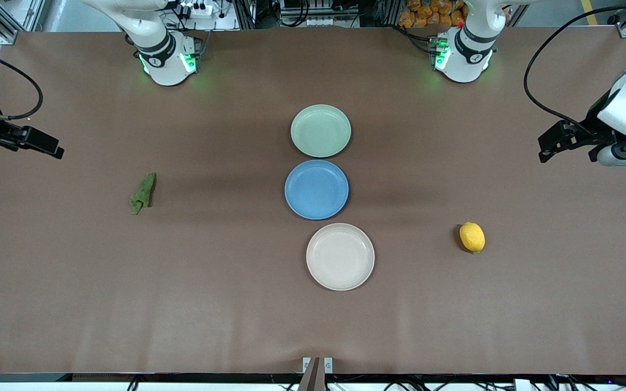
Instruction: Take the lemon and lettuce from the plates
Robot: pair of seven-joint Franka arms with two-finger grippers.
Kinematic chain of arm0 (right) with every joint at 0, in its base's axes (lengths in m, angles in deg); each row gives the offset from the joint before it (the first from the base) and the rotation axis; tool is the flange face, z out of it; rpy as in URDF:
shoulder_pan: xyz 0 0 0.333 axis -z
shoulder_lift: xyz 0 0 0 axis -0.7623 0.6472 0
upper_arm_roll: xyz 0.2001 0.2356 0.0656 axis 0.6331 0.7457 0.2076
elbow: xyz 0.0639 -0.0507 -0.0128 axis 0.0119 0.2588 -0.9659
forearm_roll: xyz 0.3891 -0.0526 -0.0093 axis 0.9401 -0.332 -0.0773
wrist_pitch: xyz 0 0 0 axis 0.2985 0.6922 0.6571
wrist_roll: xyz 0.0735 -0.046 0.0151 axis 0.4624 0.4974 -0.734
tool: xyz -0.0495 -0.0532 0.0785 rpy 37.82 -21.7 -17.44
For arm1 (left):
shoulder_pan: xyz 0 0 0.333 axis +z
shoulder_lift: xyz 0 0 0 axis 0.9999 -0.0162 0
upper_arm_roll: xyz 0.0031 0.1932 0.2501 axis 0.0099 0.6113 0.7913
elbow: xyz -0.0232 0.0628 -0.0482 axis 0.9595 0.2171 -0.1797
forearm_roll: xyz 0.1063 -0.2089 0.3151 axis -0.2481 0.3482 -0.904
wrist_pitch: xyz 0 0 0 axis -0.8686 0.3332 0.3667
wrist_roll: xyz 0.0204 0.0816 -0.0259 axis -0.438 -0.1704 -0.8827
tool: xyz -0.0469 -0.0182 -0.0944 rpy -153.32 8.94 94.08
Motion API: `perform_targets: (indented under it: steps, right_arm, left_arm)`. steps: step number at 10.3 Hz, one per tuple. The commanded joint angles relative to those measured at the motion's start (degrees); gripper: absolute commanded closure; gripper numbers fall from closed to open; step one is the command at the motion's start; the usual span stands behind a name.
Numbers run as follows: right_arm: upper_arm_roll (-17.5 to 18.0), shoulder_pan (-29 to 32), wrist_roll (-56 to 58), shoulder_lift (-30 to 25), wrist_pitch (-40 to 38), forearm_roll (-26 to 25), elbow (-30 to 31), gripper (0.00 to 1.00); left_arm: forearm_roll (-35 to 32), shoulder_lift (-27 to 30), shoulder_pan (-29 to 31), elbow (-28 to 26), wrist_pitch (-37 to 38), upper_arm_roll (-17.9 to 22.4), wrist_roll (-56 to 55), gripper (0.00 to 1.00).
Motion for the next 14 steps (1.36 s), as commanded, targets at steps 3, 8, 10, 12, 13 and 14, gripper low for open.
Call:
perform_targets:
  steps: [3,8,10,12,13,14]
  right_arm:
    - [-4.00,-3.71,0.08,-1.50,0.61,-0.09,1.63,0.00]
    - [-3.91,-3.36,0.08,-1.24,0.08,-0.09,1.10,0.00]
    - [-3.91,-3.36,0.08,-1.24,-0.01,-0.09,1.10,0.00]
    - [-3.91,-3.27,0.08,-1.24,-0.01,-0.09,1.10,0.00]
    - [-3.91,-3.36,0.08,-1.24,-0.01,-0.09,1.10,0.00]
    - [-3.91,-3.27,0.08,-1.24,-0.01,-0.09,1.10,0.00]
  left_arm:
    - [0.76,-0.17,0.35,1.22,0.35,-0.16,1.32,0.00]
    - [1.11,0.97,0.35,1.22,1.84,-0.25,1.14,0.00]
    - [1.20,0.97,0.35,1.22,2.28,-0.33,1.05,0.00]
    - [1.20,0.97,0.35,1.22,2.55,-0.42,1.14,0.00]
    - [1.11,0.88,0.35,1.31,2.46,-0.25,1.23,0.00]
    - [1.11,0.88,0.35,1.40,2.46,-0.16,1.32,0.00]
